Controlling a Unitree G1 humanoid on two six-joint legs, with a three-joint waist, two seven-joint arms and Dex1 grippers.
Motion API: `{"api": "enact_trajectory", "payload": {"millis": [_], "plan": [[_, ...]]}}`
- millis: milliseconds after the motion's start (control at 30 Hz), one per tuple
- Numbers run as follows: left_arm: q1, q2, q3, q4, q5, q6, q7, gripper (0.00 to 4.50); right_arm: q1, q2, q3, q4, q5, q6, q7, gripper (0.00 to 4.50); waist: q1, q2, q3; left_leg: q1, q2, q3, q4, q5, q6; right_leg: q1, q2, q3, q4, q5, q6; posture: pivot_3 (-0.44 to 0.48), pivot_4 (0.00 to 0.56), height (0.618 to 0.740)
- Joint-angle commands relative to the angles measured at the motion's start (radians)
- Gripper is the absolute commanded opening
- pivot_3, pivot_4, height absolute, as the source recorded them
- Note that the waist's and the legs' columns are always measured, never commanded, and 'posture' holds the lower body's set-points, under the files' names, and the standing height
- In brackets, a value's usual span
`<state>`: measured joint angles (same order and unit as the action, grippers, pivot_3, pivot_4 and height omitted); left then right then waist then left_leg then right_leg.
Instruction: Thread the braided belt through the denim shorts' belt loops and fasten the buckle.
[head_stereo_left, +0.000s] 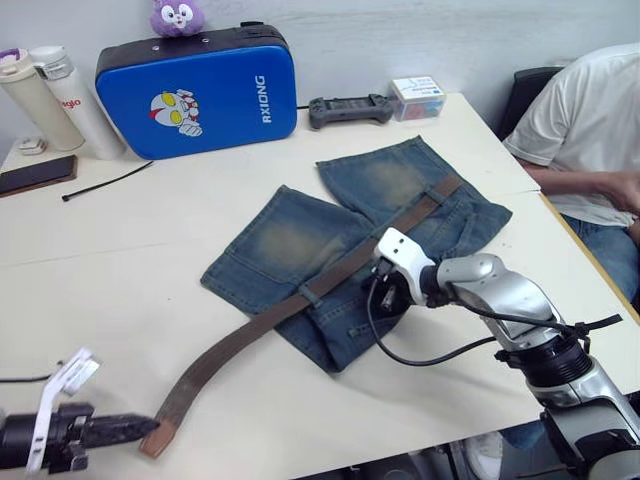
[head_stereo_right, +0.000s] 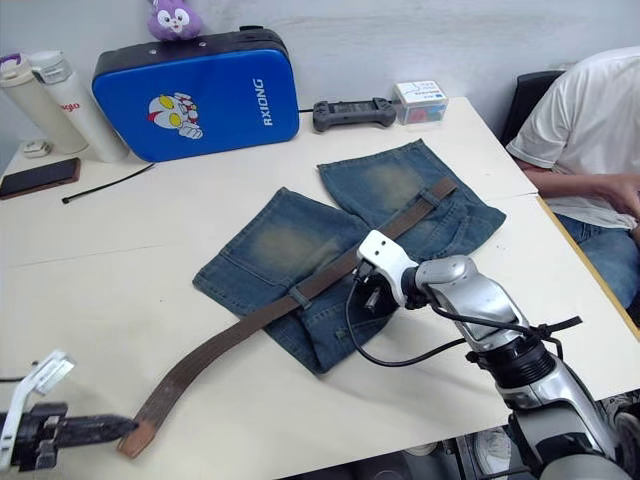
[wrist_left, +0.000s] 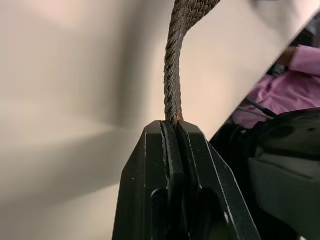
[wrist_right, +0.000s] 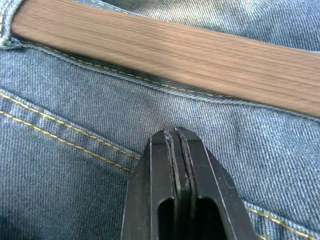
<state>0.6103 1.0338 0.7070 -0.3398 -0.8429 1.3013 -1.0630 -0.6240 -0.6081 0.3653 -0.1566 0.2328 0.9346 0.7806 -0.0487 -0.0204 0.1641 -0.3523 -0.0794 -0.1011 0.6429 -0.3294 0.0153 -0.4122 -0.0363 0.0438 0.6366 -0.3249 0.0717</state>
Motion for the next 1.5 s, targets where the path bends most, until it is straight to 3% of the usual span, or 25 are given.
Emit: {"api": "enact_trajectory", "payload": {"millis": [33,300,567,733,900,1100,1200,1333,1433,1500], "plan": [[0.051,0.003,0.076,0.072,0.061,-0.071,-0.03,0.02,0.003,0.028,0.052,0.044,-0.022,-0.007,0.012,0.0,-0.002,0.001,0.0,0.0,0.001,0.0,0.0,0.0,0.0,0.0,0.0,0.0,0.0,0.0,-0.001,0.0,0.15,0.74],[0.105,0.012,0.107,0.205,0.131,-0.165,-0.092,0.02,0.004,0.039,0.046,0.048,-0.039,-0.012,0.024,0.0,-0.005,0.002,0.001,0.0,0.006,0.0,0.0,-0.003,-0.004,0.0,0.006,0.0,-0.002,0.0,-0.004,0.0,0.15,0.74],[0.135,0.038,0.068,0.341,0.251,-0.279,-0.121,0.02,0.01,0.05,0.044,0.039,-0.04,-0.007,0.019,0.0,-0.005,0.002,0.001,0.0,0.008,0.0,-0.001,-0.004,-0.006,-0.001,0.008,0.0,-0.001,0.0,-0.006,0.0,0.15,0.74],[0.077,0.04,0.046,0.341,0.259,-0.309,-0.116,0.02,0.01,0.063,0.044,0.037,-0.044,-0.005,0.018,0.0,-0.005,0.003,0.002,0.001,0.008,0.0,-0.002,-0.004,-0.006,-0.001,0.008,0.0,-0.001,0.0,-0.006,0.0,0.15,0.74],[-0.011,0.056,0.057,0.324,0.235,-0.3,-0.119,2.01,0.008,0.059,0.02,0.024,-0.034,0.005,0.028,0.0,-0.003,0.003,0.002,0.001,0.009,0.0,-0.004,-0.004,-0.007,-0.001,0.009,0.0,-0.001,0.0,-0.007,0.0,0.15,0.74],[-0.234,0.155,0.046,0.2,0.167,-0.185,-0.076,4.48,-0.018,0.063,-0.104,-0.094,0.089,0.12,0.056,0.0,0.01,0.002,0.003,-0.002,0.009,0.0,-0.005,-0.003,-0.008,-0.005,0.009,0.0,-0.001,0.001,-0.008,0.0,0.15,0.74],[-0.394,0.192,-0.016,0.101,0.085,-0.127,-0.051,4.48,-0.028,0.061,-0.176,-0.17,0.176,0.198,0.067,0.0,0.021,0.008,0.007,-0.009,0.008,0.001,-0.005,0.0,-0.013,-0.012,0.008,0.0,-0.001,0.001,-0.007,0.0,0.15,0.74],[-0.711,0.179,-0.222,-0.051,-0.056,-0.107,-0.014,4.48,-0.04,-0.011,-0.279,-0.256,0.28,0.295,0.093,0.0,0.029,0.013,0.01,-0.03,0.008,0.0,0.007,0.001,-0.014,-0.032,0.009,-0.001,0.011,0.001,-0.007,0.0,0.15,0.74],[-1.004,0.048,-0.437,-0.109,-0.099,-0.108,0.056,4.5,-0.031,-0.101,-0.341,-0.298,0.337,0.331,0.122,0.87,0.035,0.014,0.011,-0.035,0.007,0.0,0.01,0.001,-0.011,-0.034,0.008,-0.002,0.01,0.002,-0.005,0.0,0.15,0.74],[-1.138,-0.06,-0.555,-0.119,-0.1,-0.099,0.098,4.5,-0.02,-0.16,-0.366,-0.317,0.354,0.338,0.125,1.77,0.035,0.014,0.011,-0.036,0.007,0.001,0.012,0.002,-0.01,-0.034,0.008,-0.002,0.01,0.003,-0.003,0.0,0.15,0.74]]}}
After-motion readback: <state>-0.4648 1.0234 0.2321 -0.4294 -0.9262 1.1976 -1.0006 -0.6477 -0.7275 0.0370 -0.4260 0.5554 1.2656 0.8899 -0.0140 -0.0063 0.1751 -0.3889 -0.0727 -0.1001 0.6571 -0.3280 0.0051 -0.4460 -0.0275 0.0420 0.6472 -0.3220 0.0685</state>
